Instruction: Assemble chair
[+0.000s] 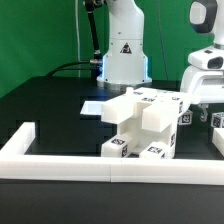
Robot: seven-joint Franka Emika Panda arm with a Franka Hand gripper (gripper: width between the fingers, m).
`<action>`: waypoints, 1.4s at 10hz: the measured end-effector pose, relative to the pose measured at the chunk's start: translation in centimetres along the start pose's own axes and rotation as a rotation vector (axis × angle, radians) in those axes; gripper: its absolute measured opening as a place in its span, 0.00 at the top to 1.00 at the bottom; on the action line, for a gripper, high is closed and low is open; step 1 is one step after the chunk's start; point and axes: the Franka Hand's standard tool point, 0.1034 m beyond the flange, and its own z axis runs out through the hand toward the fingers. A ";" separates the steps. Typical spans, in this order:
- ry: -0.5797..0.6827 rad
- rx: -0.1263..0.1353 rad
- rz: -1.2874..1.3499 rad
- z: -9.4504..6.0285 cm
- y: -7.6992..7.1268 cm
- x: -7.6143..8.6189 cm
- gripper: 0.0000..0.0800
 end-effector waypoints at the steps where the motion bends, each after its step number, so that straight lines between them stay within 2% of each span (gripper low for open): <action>1: 0.000 0.000 0.000 0.0 0.0 0.0 0.19; 3: -0.001 0.000 0.001 0.1 0.0 0.0 0.19; 4: -0.002 -0.001 0.001 0.1 0.1 -0.1 0.32; 5: -0.002 -0.001 0.001 0.1 0.1 -0.1 0.32; 6: -0.002 -0.001 0.001 0.1 0.1 -0.1 0.57; 7: -0.002 -0.001 0.001 0.1 0.1 0.0 0.64; 11: -0.001 0.001 0.011 -0.3 0.4 -0.2 0.64; 13: -0.011 0.014 0.022 -2.3 0.4 -0.7 0.64; 14: -0.024 0.024 0.020 -3.8 0.8 -0.8 0.64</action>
Offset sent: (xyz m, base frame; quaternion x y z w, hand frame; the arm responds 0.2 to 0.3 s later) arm 0.0013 0.0021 -0.0028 0.0021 0.0007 0.0042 1.0000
